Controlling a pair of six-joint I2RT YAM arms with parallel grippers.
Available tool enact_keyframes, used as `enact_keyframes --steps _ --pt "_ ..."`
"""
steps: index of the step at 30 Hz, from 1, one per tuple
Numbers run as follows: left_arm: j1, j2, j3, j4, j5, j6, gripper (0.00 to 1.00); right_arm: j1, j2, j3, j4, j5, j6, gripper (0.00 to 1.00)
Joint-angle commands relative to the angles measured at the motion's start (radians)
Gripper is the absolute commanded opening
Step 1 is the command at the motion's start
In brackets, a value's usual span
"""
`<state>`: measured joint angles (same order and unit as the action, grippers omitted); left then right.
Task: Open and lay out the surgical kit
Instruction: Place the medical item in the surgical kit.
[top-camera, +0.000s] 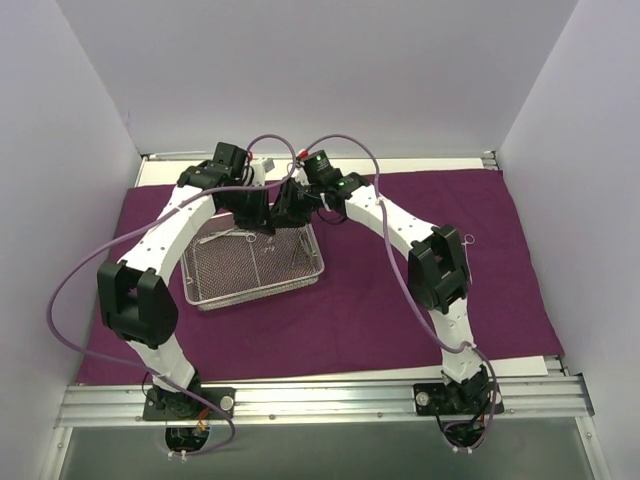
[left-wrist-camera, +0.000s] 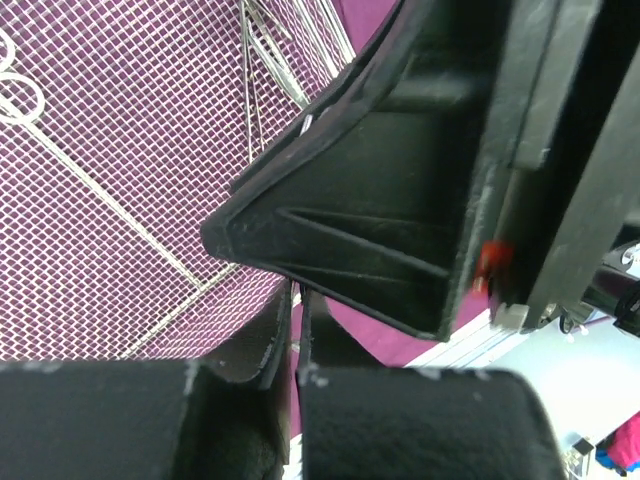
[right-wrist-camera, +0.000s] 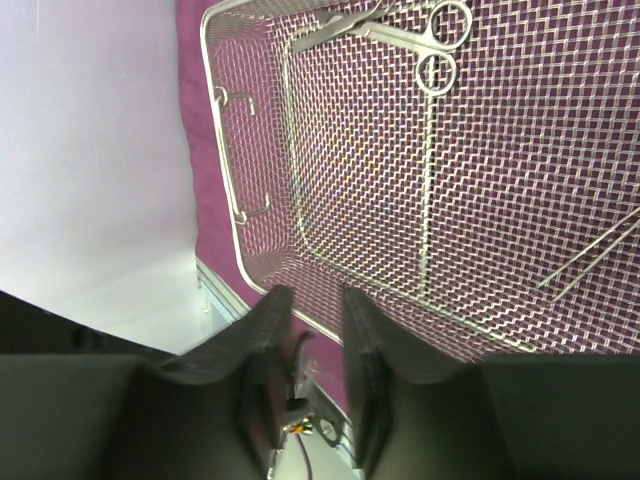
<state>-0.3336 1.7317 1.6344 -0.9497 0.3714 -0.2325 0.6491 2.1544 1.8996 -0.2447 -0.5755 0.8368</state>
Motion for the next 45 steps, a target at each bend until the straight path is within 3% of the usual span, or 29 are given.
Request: enact_keyframes --steps 1,2,3,4,8,13,21,24,26,33,35,38,40,41,45 --pt "-0.01 0.015 0.065 0.0 0.018 0.013 0.02 0.012 0.012 0.052 -0.028 -0.024 -0.005 0.23" --pt "-0.012 0.02 0.074 -0.007 0.017 0.016 0.02 0.012 0.013 0.062 -0.034 -0.021 -0.005 0.18" --pt "-0.012 0.023 0.079 -0.009 0.011 0.016 0.02 0.014 0.015 0.067 -0.039 -0.018 -0.002 0.05" --pt "-0.012 0.025 0.084 -0.012 0.008 0.016 0.02 0.012 0.015 0.072 -0.051 -0.018 0.001 0.0" --pt "-0.012 0.006 0.096 -0.012 -0.04 0.018 0.54 0.009 0.001 0.082 -0.093 0.02 0.016 0.0" --pt "-0.013 -0.043 0.065 0.008 -0.045 0.048 0.65 -0.009 -0.036 0.07 -0.114 0.045 0.051 0.0" --pt "-0.012 -0.121 -0.07 0.086 0.081 0.022 0.63 -0.046 -0.114 -0.037 -0.032 0.036 0.073 0.0" --pt "-0.012 -0.132 -0.107 0.107 0.127 0.015 0.56 -0.051 -0.137 -0.054 -0.024 0.032 0.068 0.0" --pt "-0.012 -0.133 -0.123 0.115 0.141 0.001 0.45 -0.052 -0.154 -0.069 -0.021 0.04 0.065 0.0" --pt "-0.012 -0.135 -0.153 0.14 0.195 -0.011 0.43 -0.052 -0.179 -0.089 -0.016 0.029 0.07 0.0" --pt "-0.012 -0.13 -0.147 0.146 0.193 -0.021 0.36 -0.049 -0.186 -0.096 -0.018 0.023 0.07 0.0" --pt "-0.008 -0.115 -0.131 0.149 0.201 -0.034 0.07 -0.051 -0.206 -0.109 -0.001 0.0 0.068 0.0" --pt "-0.004 -0.103 -0.111 0.135 0.208 -0.033 0.02 -0.055 -0.231 -0.116 -0.007 0.005 0.041 0.13" --pt "-0.004 -0.104 -0.107 0.134 0.222 -0.031 0.02 -0.069 -0.241 -0.117 -0.021 0.015 0.024 0.26" --pt "0.014 -0.119 -0.111 0.121 0.286 -0.03 0.02 -0.121 -0.318 -0.157 -0.086 0.075 -0.129 0.42"
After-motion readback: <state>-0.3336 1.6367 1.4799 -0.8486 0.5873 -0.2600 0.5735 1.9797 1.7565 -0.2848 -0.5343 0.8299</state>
